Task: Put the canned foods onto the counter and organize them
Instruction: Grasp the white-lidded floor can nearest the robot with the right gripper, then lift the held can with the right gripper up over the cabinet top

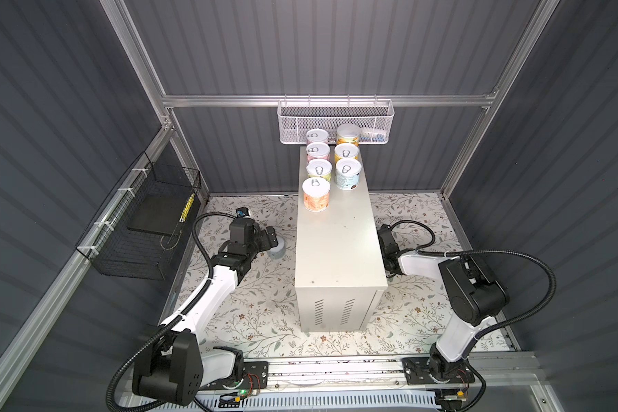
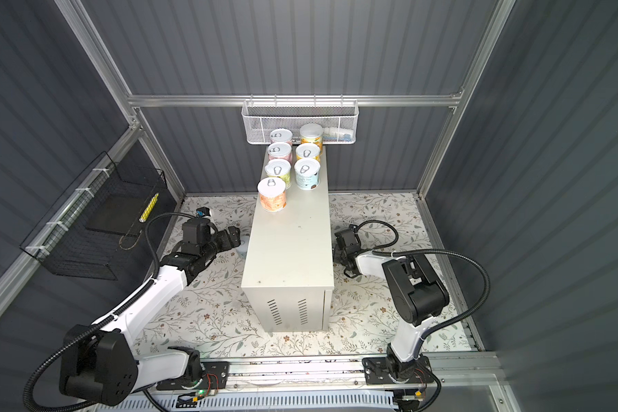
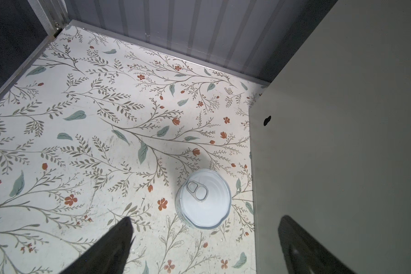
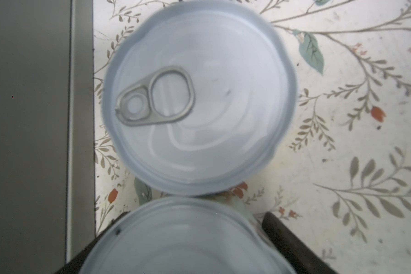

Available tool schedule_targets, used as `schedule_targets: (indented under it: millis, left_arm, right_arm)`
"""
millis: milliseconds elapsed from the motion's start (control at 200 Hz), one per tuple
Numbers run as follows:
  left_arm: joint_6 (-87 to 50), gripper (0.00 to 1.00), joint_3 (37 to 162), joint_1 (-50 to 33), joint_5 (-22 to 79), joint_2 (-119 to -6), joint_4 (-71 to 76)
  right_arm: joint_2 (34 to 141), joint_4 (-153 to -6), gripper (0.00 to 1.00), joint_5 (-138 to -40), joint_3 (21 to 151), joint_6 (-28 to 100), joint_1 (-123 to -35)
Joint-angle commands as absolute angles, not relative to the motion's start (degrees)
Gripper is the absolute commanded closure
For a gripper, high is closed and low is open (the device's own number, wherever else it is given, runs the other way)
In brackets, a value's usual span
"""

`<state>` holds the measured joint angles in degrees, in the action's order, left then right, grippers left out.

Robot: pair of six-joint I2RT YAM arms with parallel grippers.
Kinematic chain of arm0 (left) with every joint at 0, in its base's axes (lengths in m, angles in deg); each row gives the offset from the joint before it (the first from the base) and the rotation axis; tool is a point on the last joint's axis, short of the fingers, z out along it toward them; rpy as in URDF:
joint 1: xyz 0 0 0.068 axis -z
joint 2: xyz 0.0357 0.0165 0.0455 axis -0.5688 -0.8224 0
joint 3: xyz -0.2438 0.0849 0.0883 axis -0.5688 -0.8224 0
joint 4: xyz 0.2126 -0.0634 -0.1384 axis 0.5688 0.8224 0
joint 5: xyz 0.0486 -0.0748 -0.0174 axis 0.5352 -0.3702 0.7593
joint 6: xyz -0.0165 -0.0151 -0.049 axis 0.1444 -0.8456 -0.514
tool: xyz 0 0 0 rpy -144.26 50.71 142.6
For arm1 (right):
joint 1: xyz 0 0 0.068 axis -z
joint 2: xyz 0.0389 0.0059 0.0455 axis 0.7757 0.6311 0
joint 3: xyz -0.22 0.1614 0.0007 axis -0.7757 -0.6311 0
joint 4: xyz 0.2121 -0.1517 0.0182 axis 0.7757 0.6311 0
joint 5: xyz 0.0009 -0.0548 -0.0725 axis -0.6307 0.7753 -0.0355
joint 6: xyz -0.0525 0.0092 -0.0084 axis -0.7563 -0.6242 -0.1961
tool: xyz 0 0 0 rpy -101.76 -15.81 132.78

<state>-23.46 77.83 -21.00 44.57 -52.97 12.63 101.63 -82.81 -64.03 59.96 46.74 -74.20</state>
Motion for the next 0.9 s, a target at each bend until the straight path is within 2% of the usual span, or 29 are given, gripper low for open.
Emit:
schedule_targets:
  millis: [0, 135, 275, 300, 375, 515, 700, 896]
  left_arm:
    - [-23.8, 0.03, 77.8, -21.3, 43.6, -53.3, 12.0]
    - [-23.8, 0.03, 77.8, -21.3, 43.6, -53.4, 12.0]
    - [-23.8, 0.03, 78.1, -21.3, 43.6, -53.2, 12.3]
    - [-23.8, 0.03, 78.3, -21.3, 43.6, -53.2, 12.4]
    - [-23.7, 0.03, 78.8, -21.3, 43.4, -53.2, 13.2]
    - [-23.7, 0.03, 78.8, -21.2, 43.2, -52.8, 13.8]
    - [-23.6, 0.03, 79.0, -21.3, 43.0, -53.6, 14.6]
    - [-23.2, 0.03, 80.1, -21.2, 42.4, -55.0, 14.8]
  right_arm:
    - [102.4, -80.6, 0.18, -62.5, 59.1, 47.6, -74.5]
    - [102.1, -80.1, 0.31, -62.5, 59.0, 47.7, -74.5]
    - [100.3, -79.1, 0.57, -63.6, 58.9, 47.4, -74.6]
    - [99.8, -78.7, 0.65, -63.8, 58.9, 47.4, -74.6]
    - [98.0, -77.4, 1.0, -63.9, 58.6, 47.6, -74.5]
    - [92.4, -73.3, 1.0, -64.9, 58.0, 47.8, -74.7]
    - [79.6, -63.2, 1.0, -67.2, 58.1, 46.3, -74.7]
    - [66.8, -46.8, 1.0, -68.5, 65.6, 42.4, -74.7]
